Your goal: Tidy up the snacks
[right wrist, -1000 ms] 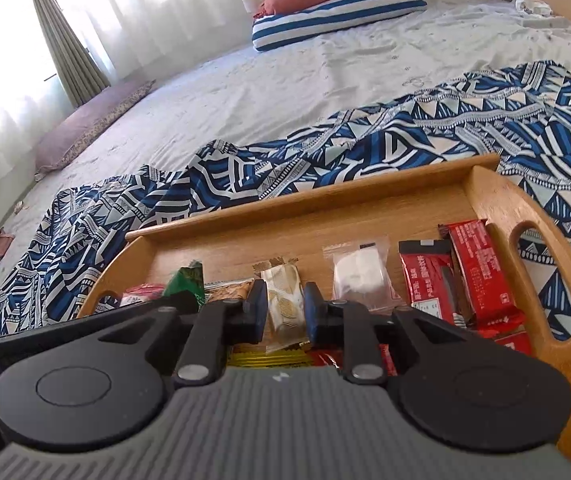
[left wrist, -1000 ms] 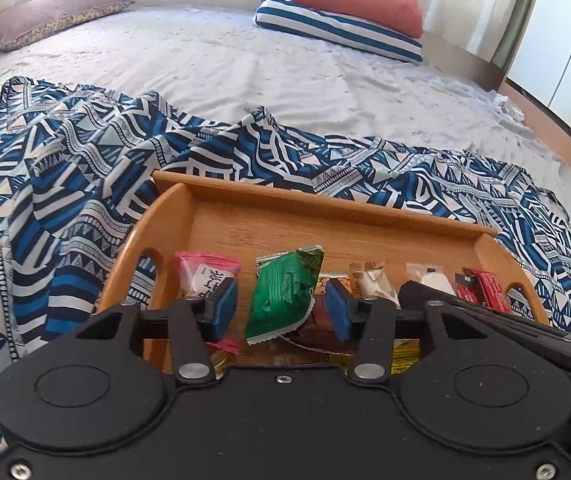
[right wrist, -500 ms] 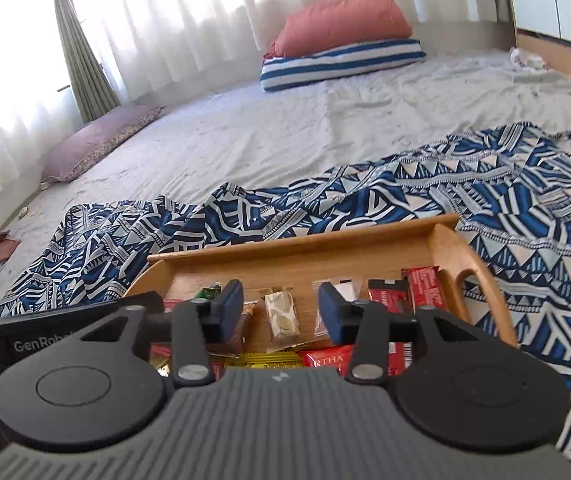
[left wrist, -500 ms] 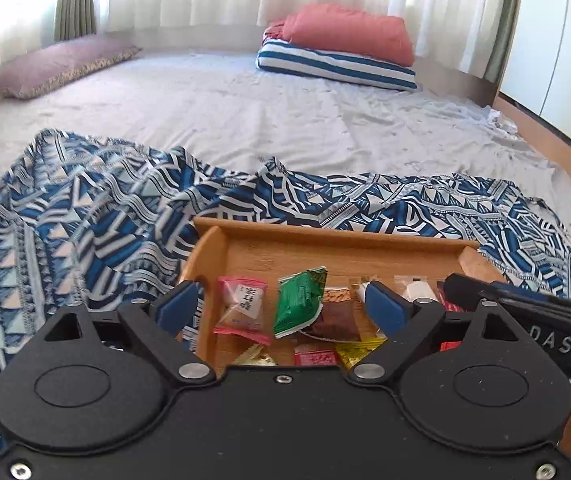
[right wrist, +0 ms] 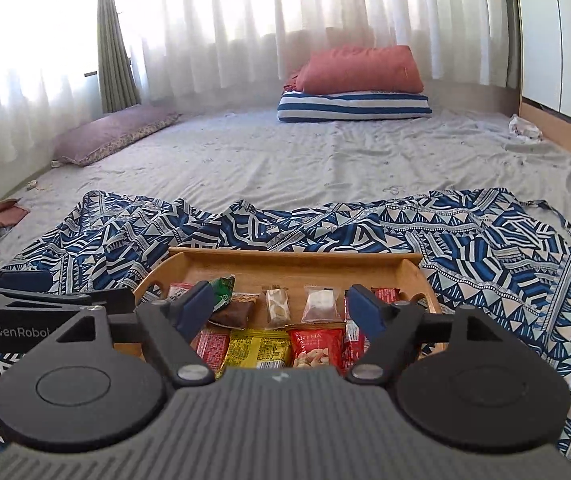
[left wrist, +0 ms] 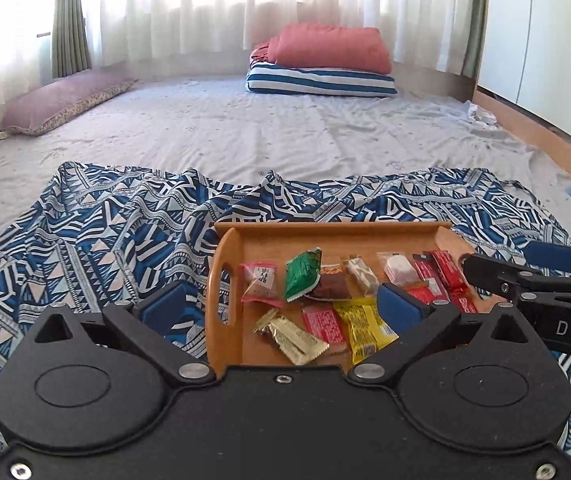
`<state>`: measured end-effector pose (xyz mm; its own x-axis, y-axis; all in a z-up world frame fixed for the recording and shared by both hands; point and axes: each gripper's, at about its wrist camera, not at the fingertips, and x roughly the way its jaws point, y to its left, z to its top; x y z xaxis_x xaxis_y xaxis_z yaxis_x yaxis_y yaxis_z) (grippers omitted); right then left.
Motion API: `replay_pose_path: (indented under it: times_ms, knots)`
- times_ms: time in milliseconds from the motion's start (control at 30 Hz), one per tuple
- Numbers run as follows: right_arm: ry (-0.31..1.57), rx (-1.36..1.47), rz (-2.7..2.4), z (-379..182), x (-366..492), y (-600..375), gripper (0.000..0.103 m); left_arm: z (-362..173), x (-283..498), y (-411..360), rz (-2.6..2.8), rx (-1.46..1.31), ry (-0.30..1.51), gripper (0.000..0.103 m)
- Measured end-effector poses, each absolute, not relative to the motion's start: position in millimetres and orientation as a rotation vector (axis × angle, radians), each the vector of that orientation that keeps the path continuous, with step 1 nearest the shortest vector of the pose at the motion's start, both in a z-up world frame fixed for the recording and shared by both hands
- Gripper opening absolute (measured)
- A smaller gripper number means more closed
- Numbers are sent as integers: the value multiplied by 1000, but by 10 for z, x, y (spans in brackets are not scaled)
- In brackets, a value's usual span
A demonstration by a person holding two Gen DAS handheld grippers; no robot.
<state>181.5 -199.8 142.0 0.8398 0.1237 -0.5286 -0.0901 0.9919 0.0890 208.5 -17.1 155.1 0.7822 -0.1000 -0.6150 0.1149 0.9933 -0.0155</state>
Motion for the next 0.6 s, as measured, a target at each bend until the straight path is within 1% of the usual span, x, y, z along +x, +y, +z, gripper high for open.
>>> replay_pose_path:
  times_ms: [200,600]
  knots:
    - [553,27,132,1570,1443,-1907,86,1663,1703,-98,-139,6,668,102]
    - [528,86,142,1681,815,-1973,87,1822,911,28,-188,-32,654,103]
